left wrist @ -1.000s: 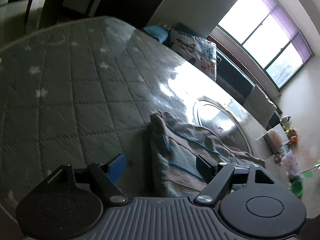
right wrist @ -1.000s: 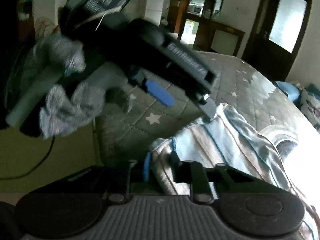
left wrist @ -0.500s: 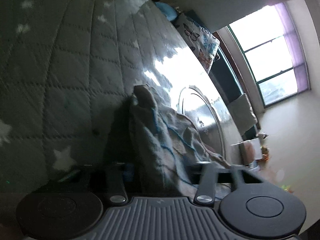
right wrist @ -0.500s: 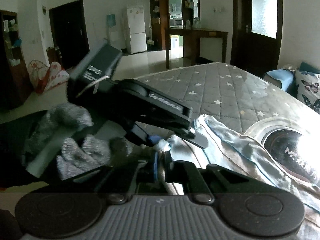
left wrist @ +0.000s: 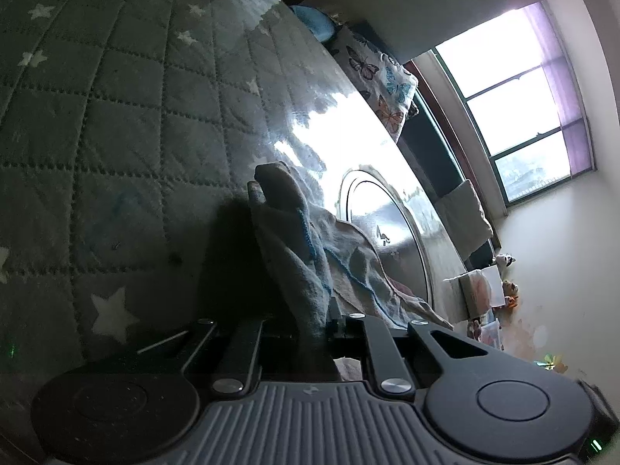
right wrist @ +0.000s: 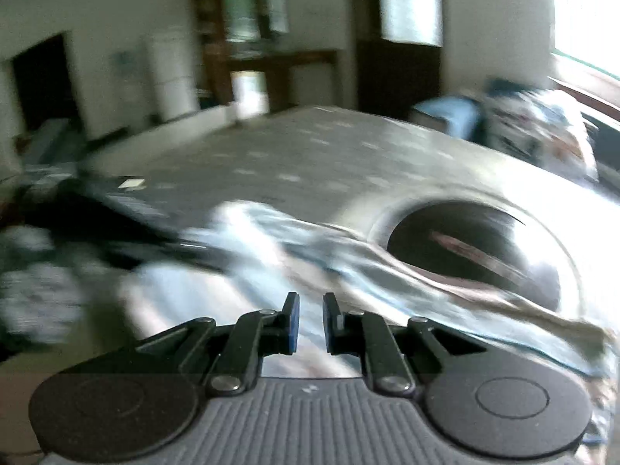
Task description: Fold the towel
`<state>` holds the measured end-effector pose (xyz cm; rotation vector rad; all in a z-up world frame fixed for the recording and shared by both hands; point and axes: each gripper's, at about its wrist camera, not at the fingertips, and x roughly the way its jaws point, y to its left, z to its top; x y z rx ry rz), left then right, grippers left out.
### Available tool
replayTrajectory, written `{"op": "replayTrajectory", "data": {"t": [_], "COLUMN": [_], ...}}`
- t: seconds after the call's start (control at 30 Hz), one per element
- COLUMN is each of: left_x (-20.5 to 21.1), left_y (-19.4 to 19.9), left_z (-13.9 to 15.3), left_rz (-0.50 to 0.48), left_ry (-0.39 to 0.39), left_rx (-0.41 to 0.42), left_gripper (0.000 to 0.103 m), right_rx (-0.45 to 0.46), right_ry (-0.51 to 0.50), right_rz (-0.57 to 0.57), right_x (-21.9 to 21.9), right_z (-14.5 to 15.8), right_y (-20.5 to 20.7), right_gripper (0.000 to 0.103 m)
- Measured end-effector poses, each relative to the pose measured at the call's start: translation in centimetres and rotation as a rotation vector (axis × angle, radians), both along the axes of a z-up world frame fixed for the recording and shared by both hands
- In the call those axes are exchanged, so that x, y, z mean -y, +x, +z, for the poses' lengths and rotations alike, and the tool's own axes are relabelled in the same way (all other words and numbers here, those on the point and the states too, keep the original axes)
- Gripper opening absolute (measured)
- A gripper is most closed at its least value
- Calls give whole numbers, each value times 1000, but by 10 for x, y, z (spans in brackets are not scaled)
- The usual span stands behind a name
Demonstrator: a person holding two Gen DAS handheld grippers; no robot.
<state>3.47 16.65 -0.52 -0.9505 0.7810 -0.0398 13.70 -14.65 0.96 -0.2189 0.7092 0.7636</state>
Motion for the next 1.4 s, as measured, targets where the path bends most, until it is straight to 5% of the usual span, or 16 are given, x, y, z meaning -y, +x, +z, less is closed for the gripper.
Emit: {"op": "replayTrajectory", "data": {"t": [0.23, 0.57, 0.9, 1.2, 1.4], "left_x": [2, 22, 96, 196, 248], "left_y": [-1, 4, 42, 93, 121], "left_z": [11, 47, 103, 97, 86], "left_rz": [-17, -41, -126, -245, -281], "left_ry": [5, 26, 122, 199, 248], "left_rx": [31, 72, 104, 30, -11], "left_gripper": [13, 13, 12, 11, 11], "right_rx": [-5, 15, 88, 89, 48], "right_ry": [-83, -64, -7, 16, 41], "right_rz": [-131, -162, -196, -324, -397], "right_x": [7, -1, 75, 177, 225], "right_z": [-38, -52, -10, -14, -33], "right_y": [44, 68, 26, -2, -8], "right_gripper": [12, 18, 65, 103, 103]}}
